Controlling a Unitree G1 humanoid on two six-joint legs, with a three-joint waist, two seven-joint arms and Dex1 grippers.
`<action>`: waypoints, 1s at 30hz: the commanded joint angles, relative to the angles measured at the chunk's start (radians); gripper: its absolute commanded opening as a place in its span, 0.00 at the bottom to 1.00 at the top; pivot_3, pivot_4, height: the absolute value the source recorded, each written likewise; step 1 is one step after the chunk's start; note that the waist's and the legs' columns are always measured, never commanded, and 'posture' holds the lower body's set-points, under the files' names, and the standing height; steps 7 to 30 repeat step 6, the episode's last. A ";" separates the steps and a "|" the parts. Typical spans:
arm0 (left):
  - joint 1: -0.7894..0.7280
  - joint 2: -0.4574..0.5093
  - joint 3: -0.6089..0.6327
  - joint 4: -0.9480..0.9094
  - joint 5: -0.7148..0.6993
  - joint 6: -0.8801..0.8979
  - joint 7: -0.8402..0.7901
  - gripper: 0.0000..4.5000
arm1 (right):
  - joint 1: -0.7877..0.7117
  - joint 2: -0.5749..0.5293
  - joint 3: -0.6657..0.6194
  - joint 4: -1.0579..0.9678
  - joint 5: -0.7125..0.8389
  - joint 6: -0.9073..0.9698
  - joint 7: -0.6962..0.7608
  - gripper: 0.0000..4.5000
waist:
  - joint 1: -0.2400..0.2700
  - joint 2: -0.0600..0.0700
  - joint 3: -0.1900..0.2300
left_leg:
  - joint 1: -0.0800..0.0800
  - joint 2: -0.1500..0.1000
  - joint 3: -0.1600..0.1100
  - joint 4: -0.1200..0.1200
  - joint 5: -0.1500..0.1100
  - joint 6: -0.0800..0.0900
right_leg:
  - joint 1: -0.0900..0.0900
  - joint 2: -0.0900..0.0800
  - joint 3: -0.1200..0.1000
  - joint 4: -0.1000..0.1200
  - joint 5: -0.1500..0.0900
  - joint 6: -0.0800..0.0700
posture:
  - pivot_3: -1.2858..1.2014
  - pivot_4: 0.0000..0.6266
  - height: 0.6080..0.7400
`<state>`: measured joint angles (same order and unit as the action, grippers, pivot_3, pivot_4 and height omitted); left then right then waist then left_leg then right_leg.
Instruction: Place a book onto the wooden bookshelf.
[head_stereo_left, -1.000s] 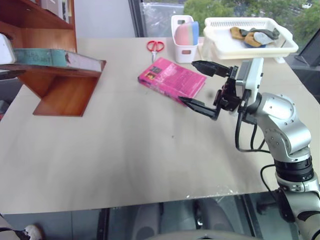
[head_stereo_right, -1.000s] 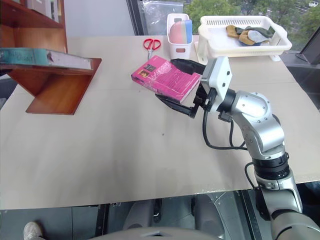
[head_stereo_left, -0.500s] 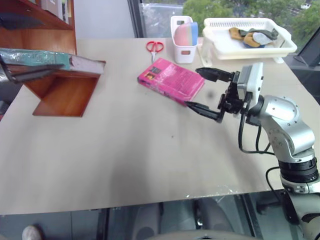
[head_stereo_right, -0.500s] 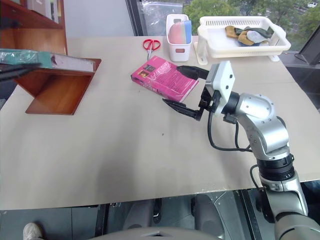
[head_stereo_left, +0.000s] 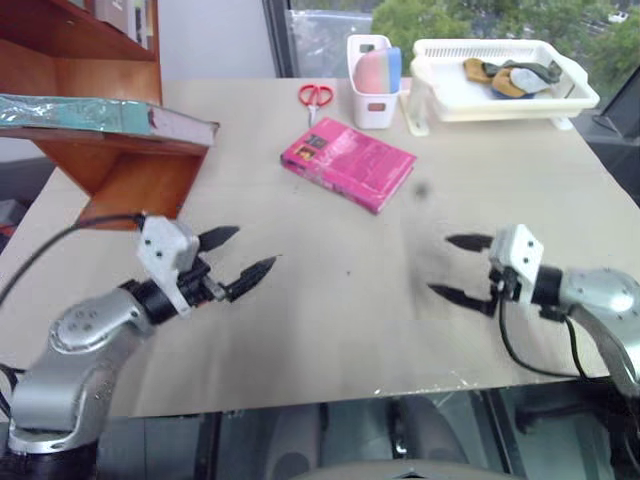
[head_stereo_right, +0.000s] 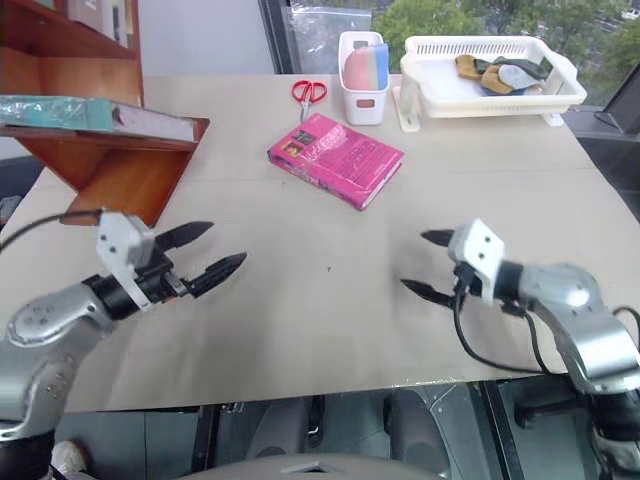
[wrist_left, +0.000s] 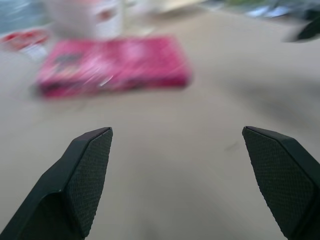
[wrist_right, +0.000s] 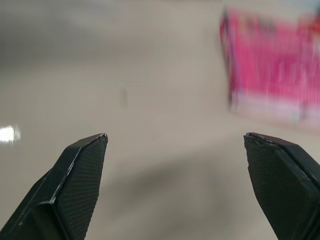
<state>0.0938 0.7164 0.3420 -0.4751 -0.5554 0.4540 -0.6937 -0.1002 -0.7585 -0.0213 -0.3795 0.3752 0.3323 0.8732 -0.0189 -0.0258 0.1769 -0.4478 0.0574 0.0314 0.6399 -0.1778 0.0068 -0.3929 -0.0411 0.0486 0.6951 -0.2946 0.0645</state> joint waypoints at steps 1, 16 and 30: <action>0.081 -0.019 0.066 0.030 0.067 -0.133 -0.024 0.99 | 0.126 -0.006 -0.151 -0.117 0.016 0.024 -0.068 1.00 | 0.004 0.000 -0.001 | 0.001 0.000 0.001 0.000 0.000 0.000 | 0.000 0.000 0.001 0.000 0.000 0.000 | 0.52 0.24 1.00; 0.117 -0.010 0.069 0.047 0.048 -0.155 -0.085 0.99 | 0.195 -0.020 -0.205 -0.179 0.030 0.100 -0.101 1.00 | 0.005 0.000 -0.001 | 0.001 0.000 0.002 0.000 0.000 0.000 | 0.000 -0.001 0.003 -0.001 0.000 0.000 | 0.52 0.24 1.00; 0.117 -0.010 0.069 0.047 0.048 -0.155 -0.085 0.99 | 0.195 -0.020 -0.205 -0.179 0.030 0.100 -0.101 1.00 | 0.005 0.000 -0.001 | 0.001 0.000 0.002 0.000 0.000 0.000 | 0.000 -0.001 0.003 -0.001 0.000 0.000 | 0.52 0.24 1.00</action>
